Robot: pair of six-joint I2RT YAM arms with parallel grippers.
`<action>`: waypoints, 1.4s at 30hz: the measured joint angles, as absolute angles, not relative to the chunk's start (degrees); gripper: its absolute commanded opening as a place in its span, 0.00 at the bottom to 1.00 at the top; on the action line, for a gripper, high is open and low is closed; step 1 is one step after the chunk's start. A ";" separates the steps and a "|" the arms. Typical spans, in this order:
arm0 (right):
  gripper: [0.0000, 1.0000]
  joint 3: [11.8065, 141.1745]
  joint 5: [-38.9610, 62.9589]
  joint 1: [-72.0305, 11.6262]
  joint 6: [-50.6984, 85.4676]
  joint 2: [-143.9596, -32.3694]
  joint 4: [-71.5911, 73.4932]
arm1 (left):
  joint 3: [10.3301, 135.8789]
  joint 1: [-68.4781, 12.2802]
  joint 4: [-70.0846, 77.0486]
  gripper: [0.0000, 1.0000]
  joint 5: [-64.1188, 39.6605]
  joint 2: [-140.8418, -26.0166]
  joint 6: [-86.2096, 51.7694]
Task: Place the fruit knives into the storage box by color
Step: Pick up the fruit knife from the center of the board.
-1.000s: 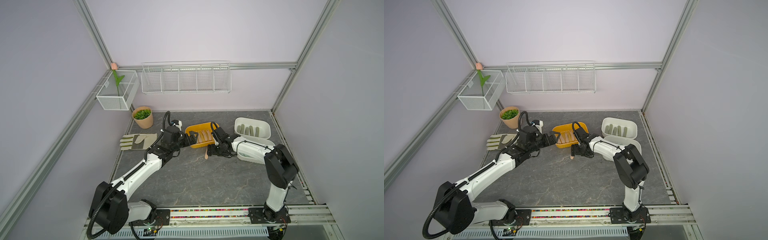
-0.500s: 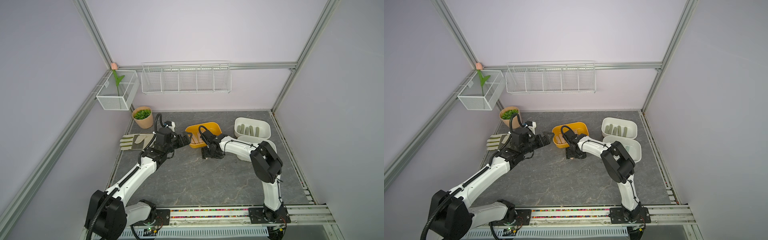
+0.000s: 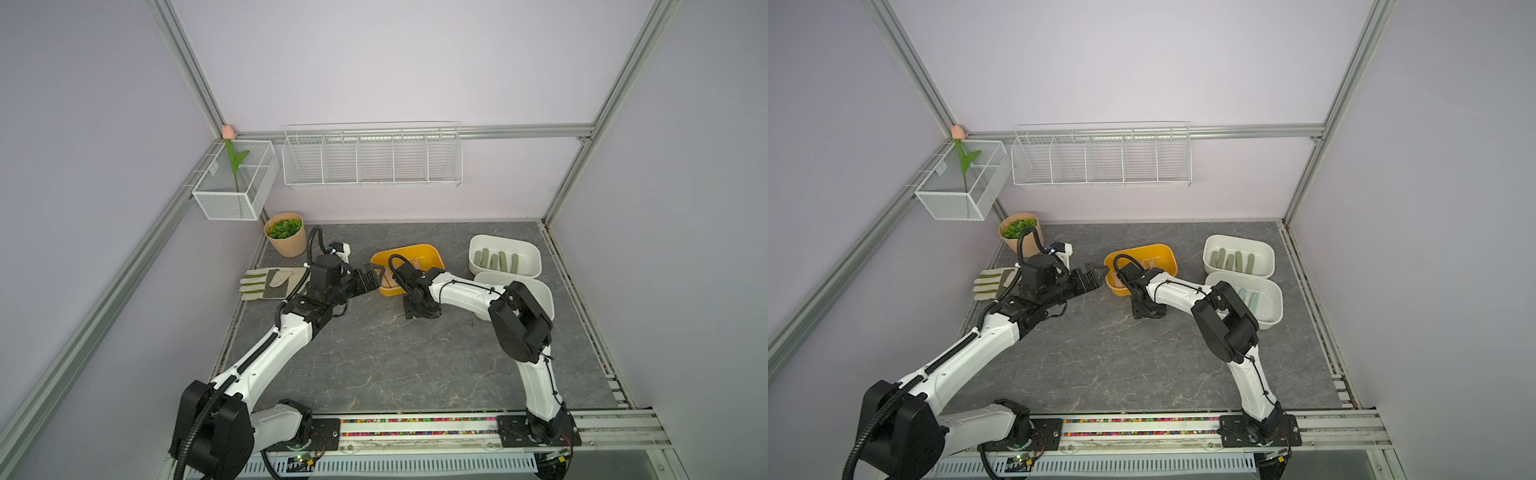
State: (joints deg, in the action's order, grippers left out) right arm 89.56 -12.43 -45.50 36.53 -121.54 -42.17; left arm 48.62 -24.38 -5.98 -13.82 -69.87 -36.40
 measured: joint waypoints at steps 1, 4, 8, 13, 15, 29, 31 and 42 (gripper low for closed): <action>0.48 89.56 -12.51 -45.50 36.51 -121.54 -42.13 | 48.62 -24.38 -5.96 0.99 -13.96 -69.89 -36.40; 0.41 89.32 -12.71 -45.47 36.56 -121.51 -41.87 | 48.62 -24.38 -5.93 0.99 -14.24 -70.00 -36.40; 0.33 87.48 -13.04 -45.47 36.49 -120.46 -40.21 | 48.62 -24.38 -5.89 0.99 -14.66 -70.46 -36.40; 0.26 84.03 -13.34 -45.47 36.42 -118.41 -37.60 | 48.62 -24.38 -5.89 0.99 -15.05 -71.29 -36.42; 0.25 82.30 -13.30 -45.47 36.45 -117.25 -36.82 | 48.64 -24.38 -5.89 0.99 -15.07 -71.48 -36.45; 0.22 69.47 -11.99 -45.47 36.34 -107.00 -35.00 | 48.80 -24.36 -5.72 0.99 -16.51 -72.75 -38.74; 0.22 68.29 -11.99 -45.47 36.12 -104.97 -35.14 | 49.08 -24.36 -5.43 0.99 -16.69 -72.95 -39.11; 0.23 69.38 -11.73 -42.04 31.24 -92.95 -36.56 | 54.87 -24.36 -5.19 0.99 -17.89 -76.60 -39.72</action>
State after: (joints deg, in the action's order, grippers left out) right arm 69.38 -11.73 -42.04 31.24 -92.95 -36.56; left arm 54.87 -24.36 -5.19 -17.89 -76.60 -39.72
